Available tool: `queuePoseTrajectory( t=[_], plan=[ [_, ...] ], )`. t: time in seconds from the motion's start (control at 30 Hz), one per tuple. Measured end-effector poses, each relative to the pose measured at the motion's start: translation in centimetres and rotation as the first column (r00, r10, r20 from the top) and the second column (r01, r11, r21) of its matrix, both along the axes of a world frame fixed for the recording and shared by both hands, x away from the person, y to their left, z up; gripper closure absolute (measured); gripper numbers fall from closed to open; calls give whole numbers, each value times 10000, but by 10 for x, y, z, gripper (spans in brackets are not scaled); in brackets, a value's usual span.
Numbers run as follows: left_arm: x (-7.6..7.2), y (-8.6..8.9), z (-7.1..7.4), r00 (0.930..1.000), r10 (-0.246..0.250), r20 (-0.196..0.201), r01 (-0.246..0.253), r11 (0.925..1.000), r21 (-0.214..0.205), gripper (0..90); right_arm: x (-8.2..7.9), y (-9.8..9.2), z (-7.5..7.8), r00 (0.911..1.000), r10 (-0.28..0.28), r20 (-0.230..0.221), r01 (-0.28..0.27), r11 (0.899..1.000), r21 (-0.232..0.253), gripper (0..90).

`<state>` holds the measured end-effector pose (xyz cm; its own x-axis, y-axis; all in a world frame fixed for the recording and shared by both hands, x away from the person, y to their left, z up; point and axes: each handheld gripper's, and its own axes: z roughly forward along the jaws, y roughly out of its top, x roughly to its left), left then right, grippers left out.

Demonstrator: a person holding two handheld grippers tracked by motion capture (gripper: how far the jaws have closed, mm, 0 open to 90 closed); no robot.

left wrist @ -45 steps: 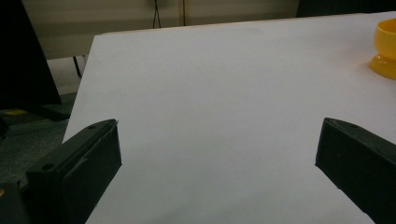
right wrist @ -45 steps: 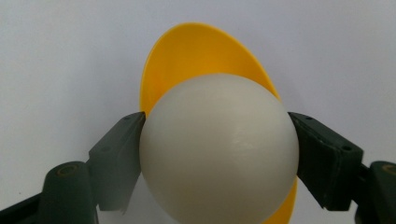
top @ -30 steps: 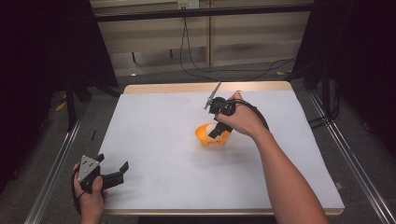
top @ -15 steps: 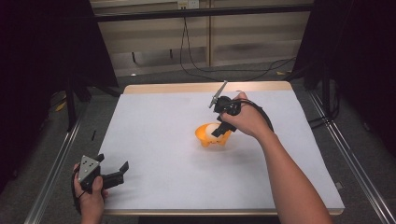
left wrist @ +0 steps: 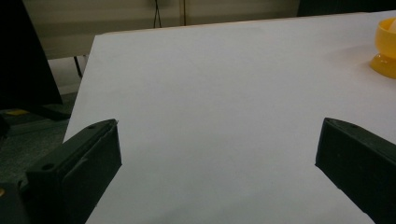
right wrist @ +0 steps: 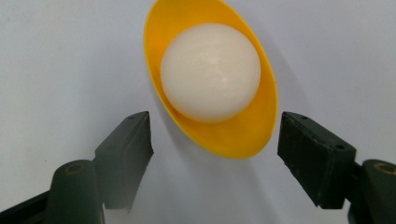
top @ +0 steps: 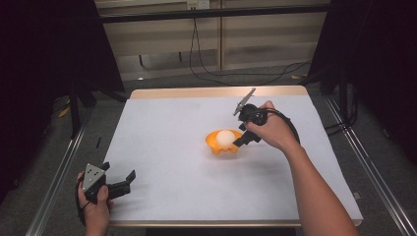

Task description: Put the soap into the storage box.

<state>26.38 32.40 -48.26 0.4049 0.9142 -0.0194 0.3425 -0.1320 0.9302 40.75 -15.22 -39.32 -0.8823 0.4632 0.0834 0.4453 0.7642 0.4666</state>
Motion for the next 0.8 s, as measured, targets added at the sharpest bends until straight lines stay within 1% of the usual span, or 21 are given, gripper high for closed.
queuePoseTrajectory(
  t=[0.23,0.27,0.3,0.33,0.37,0.47,0.67,0.73,0.77,0.8],
  plan=[
    [0,0,0,10000,6,31,-6,10000,66,0,-9,-16,-6,9998,-195,13,195,9997,118,257],
    [0,1,0,10000,-10,10,10,9999,124,0,-10,-18,-7,9998,-221,-2,221,9997,130,256],
    [0,0,0,10000,10,28,-10,10000,43,0,-12,-21,-7,9997,-247,22,247,9996,160,256],
    [0,1,0,10000,-4,10,4,9999,129,0,-13,-24,-8,9996,-292,-15,292,9995,156,253],
    [0,0,0,10000,17,36,-17,10000,68,0,-14,-26,-10,9995,-322,-9,322,9993,177,250],
    [0,0,0,10000,17,34,-17,10000,84,0,-18,-32,-11,9989,-467,-78,468,9987,217,243],
    [0,0,0,10000,-8,20,7,9999,150,0,-26,-44,-16,9980,-617,-122,620,9978,238,194],
    [0,0,0,10000,-1,18,0,9999,151,0,-28,-48,-18,9975,-684,-169,689,9971,324,170],
    [0,0,0,10000,-12,12,12,9999,160,0,-29,-50,-18,9971,-739,-206,746,9966,338,148],
    [0,0,0,10000,-10,15,10,9999,157,0,-31,-52,-19,9962,-851,-178,856,9958,322,99]
  ],
)
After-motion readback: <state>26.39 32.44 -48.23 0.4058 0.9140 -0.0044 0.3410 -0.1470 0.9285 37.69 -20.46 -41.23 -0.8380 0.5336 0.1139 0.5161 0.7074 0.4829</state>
